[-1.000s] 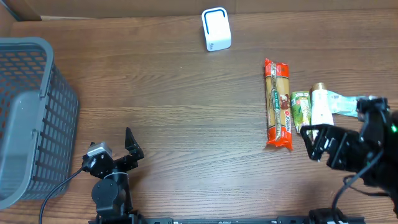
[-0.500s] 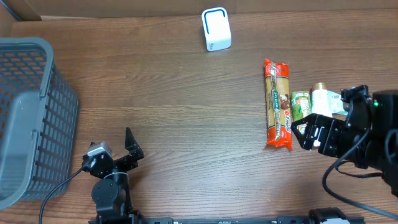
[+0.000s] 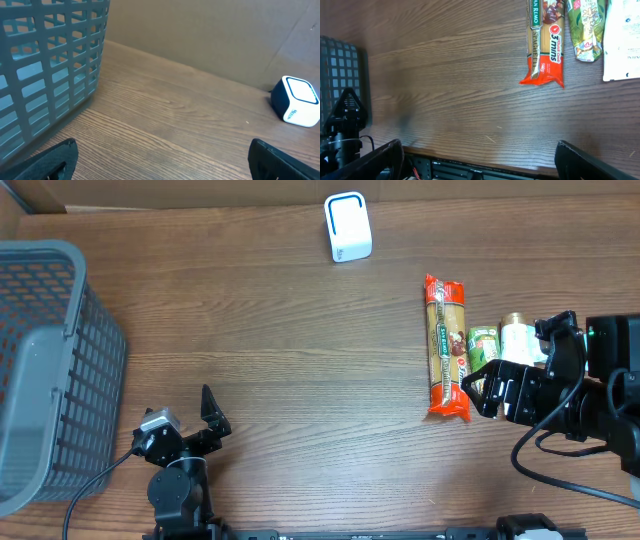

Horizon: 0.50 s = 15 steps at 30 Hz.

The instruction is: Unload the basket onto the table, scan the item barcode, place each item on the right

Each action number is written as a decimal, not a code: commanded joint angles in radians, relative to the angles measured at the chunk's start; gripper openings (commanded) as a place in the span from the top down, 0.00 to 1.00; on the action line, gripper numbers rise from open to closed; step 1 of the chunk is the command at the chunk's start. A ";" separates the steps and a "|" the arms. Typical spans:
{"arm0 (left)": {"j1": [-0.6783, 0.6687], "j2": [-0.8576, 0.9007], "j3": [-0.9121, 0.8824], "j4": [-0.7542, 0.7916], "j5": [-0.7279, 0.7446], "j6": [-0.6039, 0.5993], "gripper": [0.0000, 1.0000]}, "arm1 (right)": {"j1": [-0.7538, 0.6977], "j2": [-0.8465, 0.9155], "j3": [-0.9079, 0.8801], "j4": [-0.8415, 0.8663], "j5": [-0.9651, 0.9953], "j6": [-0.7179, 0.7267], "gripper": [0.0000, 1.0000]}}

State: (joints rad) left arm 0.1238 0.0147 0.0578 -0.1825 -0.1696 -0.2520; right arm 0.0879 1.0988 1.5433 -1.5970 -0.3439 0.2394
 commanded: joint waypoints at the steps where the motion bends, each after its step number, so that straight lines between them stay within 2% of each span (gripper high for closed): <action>1: -0.006 -0.010 -0.001 0.000 -0.014 0.016 0.00 | 0.006 -0.005 0.014 0.009 -0.001 -0.009 0.04; 12: -0.006 -0.010 -0.001 0.000 -0.014 0.016 0.00 | 0.006 -0.006 0.014 0.026 0.004 -0.001 0.07; 13: -0.006 -0.010 -0.001 0.000 -0.014 0.016 0.00 | 0.006 -0.007 0.014 0.032 -0.003 0.000 0.06; 14: -0.006 -0.010 -0.001 0.000 -0.014 0.016 0.00 | 0.006 -0.007 0.014 0.040 -0.014 0.000 0.00; 15: -0.006 -0.010 -0.001 0.000 -0.014 0.016 0.00 | 0.006 -0.007 0.014 0.046 -0.024 0.000 0.00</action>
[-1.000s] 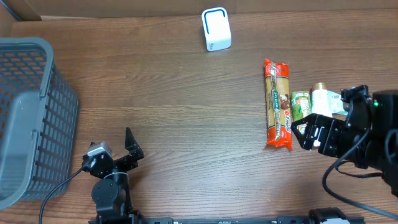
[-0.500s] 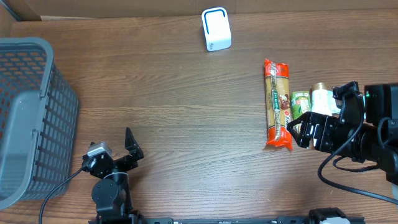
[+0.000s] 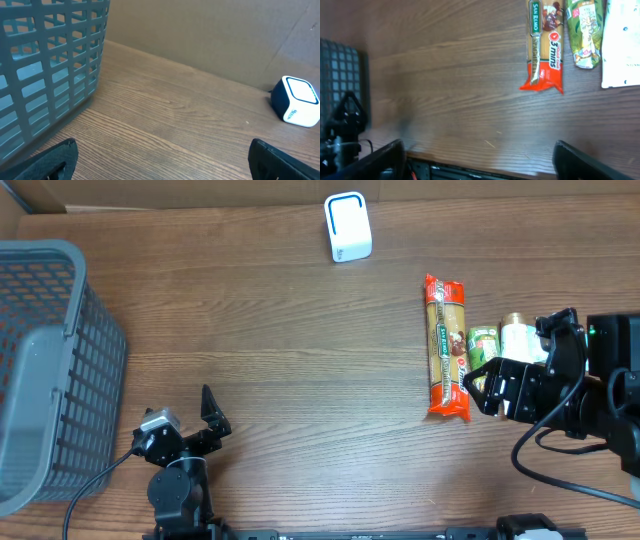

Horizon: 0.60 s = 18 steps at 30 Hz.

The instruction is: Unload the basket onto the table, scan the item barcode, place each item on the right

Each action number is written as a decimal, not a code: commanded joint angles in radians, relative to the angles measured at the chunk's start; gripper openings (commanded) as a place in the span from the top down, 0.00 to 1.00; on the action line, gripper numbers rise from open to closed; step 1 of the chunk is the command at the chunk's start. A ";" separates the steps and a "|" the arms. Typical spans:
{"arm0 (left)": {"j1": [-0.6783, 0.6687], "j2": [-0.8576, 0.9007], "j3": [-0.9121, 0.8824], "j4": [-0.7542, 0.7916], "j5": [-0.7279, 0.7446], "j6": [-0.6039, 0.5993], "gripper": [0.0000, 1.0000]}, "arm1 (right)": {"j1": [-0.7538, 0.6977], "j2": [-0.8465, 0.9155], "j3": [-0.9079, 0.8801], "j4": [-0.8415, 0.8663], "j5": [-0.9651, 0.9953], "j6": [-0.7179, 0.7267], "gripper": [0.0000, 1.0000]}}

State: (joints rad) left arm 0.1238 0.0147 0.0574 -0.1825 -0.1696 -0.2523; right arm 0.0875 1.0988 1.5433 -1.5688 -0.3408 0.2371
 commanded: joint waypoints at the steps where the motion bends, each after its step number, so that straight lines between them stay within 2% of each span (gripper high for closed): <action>1: -0.006 -0.010 -0.001 0.000 -0.014 0.016 0.00 | 0.007 -0.007 0.014 0.016 -0.034 0.002 0.00; 8: -0.006 -0.010 -0.001 0.000 -0.014 0.016 0.00 | 0.007 0.005 0.014 0.011 -0.039 0.001 0.00; 12: -0.006 -0.010 -0.001 0.000 -0.014 0.016 0.00 | 0.007 0.007 0.014 0.020 0.031 -0.019 0.00; 13: -0.006 -0.010 -0.001 0.000 -0.014 0.017 0.00 | 0.007 0.003 0.014 0.051 0.032 -0.096 0.00; 18: -0.006 -0.010 -0.001 0.000 -0.014 0.016 0.00 | 0.008 -0.022 -0.002 0.209 0.033 -0.298 0.00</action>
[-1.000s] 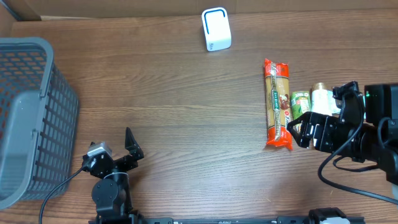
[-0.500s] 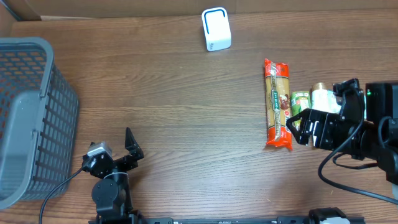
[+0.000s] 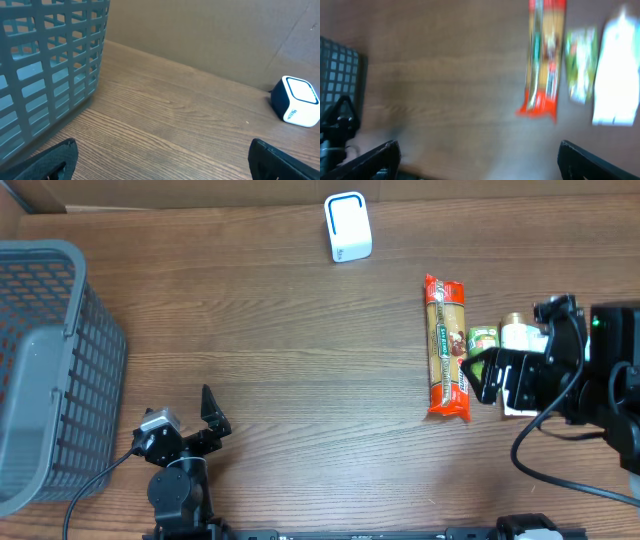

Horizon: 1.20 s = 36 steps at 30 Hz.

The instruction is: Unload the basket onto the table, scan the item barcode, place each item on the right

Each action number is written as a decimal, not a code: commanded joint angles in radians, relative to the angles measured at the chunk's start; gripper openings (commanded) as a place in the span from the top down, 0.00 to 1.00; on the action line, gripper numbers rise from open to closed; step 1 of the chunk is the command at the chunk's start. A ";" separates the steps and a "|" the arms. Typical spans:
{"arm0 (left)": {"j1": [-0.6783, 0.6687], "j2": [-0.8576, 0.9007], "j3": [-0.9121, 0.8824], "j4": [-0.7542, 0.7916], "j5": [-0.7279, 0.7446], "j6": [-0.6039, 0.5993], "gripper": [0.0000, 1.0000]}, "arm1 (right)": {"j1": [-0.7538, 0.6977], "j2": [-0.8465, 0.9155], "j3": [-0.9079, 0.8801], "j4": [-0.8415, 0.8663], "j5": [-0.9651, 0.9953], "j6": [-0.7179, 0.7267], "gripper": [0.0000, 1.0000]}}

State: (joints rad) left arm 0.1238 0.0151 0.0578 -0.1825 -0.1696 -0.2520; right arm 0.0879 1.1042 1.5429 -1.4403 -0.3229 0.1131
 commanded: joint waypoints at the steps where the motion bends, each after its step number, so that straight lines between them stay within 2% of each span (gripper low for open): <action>1: -0.006 -0.011 -0.001 0.000 -0.014 0.016 0.00 | 0.008 -0.046 -0.018 0.129 0.015 -0.212 0.00; 4: -0.006 -0.011 -0.001 0.000 -0.014 0.016 0.00 | 0.008 -0.122 -0.103 0.294 0.015 -0.288 0.00; 8: -0.006 -0.011 -0.001 0.000 -0.014 0.016 0.00 | 0.011 -0.360 -0.430 0.734 0.016 -0.359 0.00; 10: -0.006 -0.011 -0.001 0.000 -0.014 0.016 0.00 | 0.021 -0.442 -0.561 0.871 0.024 -0.386 0.00; 19: -0.006 -0.011 -0.001 0.000 -0.014 0.016 0.00 | 0.076 -0.786 -1.159 1.342 0.061 -0.409 0.00; 26: -0.006 -0.011 -0.001 0.000 -0.014 0.016 0.00 | 0.129 -0.960 -1.423 1.487 0.163 -0.409 0.00; 31: -0.006 -0.011 -0.001 0.000 -0.014 0.016 0.00 | 0.160 -1.058 -1.534 1.488 0.177 -0.399 0.00; 36: -0.006 -0.011 -0.001 0.000 -0.014 0.016 0.00 | 0.161 -1.098 -1.535 1.367 0.159 -0.390 0.00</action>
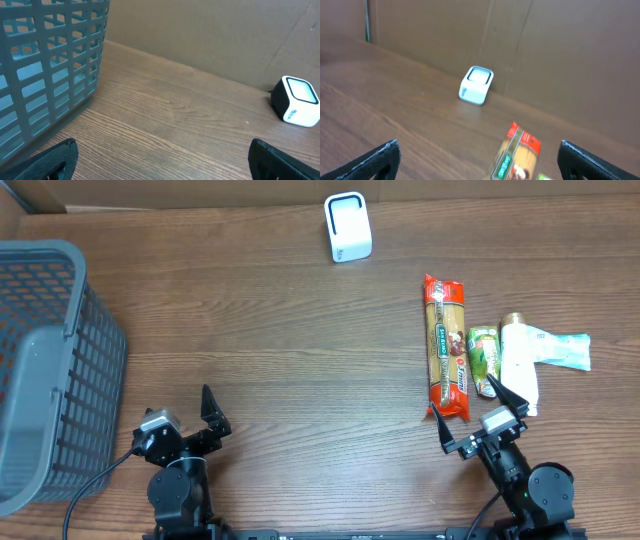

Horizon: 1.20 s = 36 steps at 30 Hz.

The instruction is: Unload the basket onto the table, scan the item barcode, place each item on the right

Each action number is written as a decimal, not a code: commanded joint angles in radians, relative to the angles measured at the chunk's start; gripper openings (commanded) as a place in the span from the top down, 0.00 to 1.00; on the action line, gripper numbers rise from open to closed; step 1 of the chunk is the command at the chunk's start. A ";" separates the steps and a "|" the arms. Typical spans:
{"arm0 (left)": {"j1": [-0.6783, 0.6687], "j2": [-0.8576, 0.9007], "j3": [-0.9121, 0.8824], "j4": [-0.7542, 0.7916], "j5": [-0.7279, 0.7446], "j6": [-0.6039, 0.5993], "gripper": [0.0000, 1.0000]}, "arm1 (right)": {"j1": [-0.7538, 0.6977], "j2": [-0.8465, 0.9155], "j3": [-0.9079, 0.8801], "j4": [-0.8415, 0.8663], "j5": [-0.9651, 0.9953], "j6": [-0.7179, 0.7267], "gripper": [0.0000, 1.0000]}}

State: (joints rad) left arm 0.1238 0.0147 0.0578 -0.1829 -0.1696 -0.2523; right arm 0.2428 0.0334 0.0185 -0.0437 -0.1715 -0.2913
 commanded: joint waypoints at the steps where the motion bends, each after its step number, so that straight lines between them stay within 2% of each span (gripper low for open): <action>1: -0.006 -0.010 -0.001 0.000 -0.014 0.016 0.00 | 0.006 -0.031 -0.010 -0.028 0.006 0.030 0.00; 4: -0.006 -0.010 -0.001 0.000 -0.014 0.016 0.00 | 0.006 -0.031 -0.010 -0.026 0.006 0.089 0.00; 36: -0.006 -0.010 -0.001 0.000 -0.014 0.016 0.01 | 0.006 -0.031 -0.010 -0.026 0.006 0.089 0.00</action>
State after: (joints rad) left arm 0.1238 0.0147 0.0578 -0.1825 -0.1696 -0.2523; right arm 0.2428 0.0147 0.0185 -0.0746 -0.1719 -0.2096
